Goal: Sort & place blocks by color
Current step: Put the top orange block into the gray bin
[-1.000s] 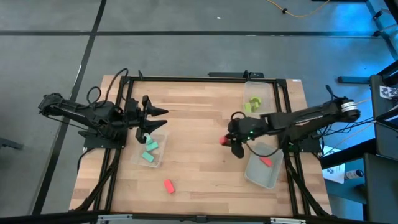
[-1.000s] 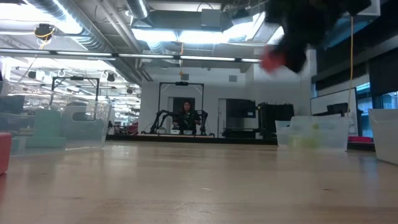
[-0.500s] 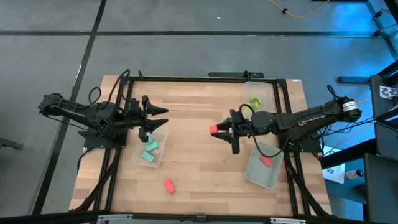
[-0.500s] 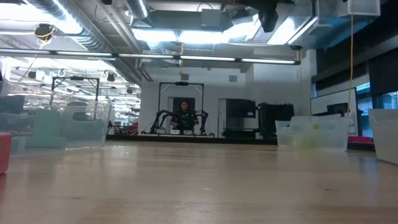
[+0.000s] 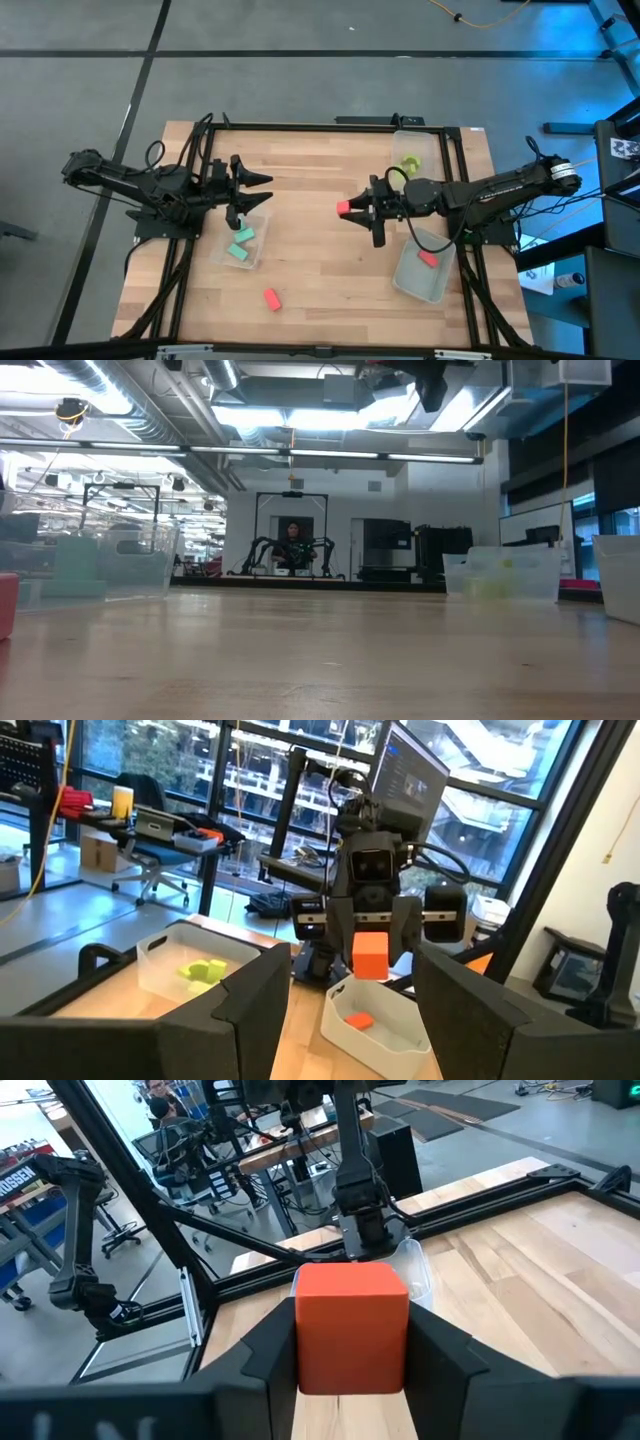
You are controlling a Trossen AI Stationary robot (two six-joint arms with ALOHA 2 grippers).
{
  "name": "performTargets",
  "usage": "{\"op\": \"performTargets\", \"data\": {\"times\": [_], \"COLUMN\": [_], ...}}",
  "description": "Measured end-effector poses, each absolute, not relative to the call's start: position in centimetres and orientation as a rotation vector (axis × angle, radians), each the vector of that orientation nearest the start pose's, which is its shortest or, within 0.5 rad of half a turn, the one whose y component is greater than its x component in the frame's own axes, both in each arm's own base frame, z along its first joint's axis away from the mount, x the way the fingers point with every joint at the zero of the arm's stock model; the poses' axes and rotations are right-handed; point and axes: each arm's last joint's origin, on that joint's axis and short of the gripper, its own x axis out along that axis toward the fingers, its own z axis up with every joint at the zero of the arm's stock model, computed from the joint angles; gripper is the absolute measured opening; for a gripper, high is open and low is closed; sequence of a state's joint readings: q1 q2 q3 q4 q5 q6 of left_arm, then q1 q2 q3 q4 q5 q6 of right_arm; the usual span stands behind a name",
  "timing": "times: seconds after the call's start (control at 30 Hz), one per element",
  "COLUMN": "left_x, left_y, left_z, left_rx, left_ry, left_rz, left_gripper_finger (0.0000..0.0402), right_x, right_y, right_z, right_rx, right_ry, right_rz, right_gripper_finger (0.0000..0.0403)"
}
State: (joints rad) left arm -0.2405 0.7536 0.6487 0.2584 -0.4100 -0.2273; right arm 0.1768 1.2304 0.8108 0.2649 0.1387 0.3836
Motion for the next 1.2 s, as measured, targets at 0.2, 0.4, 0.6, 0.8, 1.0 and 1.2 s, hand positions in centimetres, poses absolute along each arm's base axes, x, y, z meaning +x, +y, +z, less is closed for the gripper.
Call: {"op": "performTargets", "data": {"times": [0.2, 0.4, 0.6, 0.8, 1.0, 1.2], "left_x": [16.8, 16.8, 16.8, 16.8, 16.8, 16.8], "left_y": [-2.9, -2.9, -2.9, -2.9, -2.9, -2.9], "left_z": [33.3, 33.3, 33.3, 33.3, 33.3, 33.3], "left_rx": [-0.275, -0.275, -0.275, -0.274, -0.274, -0.275], "left_ry": [-0.164, -0.164, -0.164, -0.164, -0.165, -0.166], "left_rz": [0.152, 0.152, 0.153, 0.153, 0.156, 0.172], "left_gripper_finger": [0.0202, 0.0202, 0.0202, 0.0202, 0.0202, 0.0202], "right_x": [27.2, 26.4, 22.2, 17.8, 15.1, 15.6], "right_y": [4.5, 5.4, 8.2, 12.5, 14.0, 12.9], "right_z": [29.2, 29.6, 28.4, 24.1, 21.3, 18.7], "right_rx": [0.365, 0.434, 0.460, 0.570, 0.651, 0.693], "right_ry": [0.163, 0.531, 1.074, 1.398, 1.430, 1.383], "right_rz": [0.011, 0.092, 0.089, 0.026, -0.222, -0.413], "right_gripper_finger": [0.0134, 0.0134, 0.0134, 0.0134, 0.0134, 0.0134]}}
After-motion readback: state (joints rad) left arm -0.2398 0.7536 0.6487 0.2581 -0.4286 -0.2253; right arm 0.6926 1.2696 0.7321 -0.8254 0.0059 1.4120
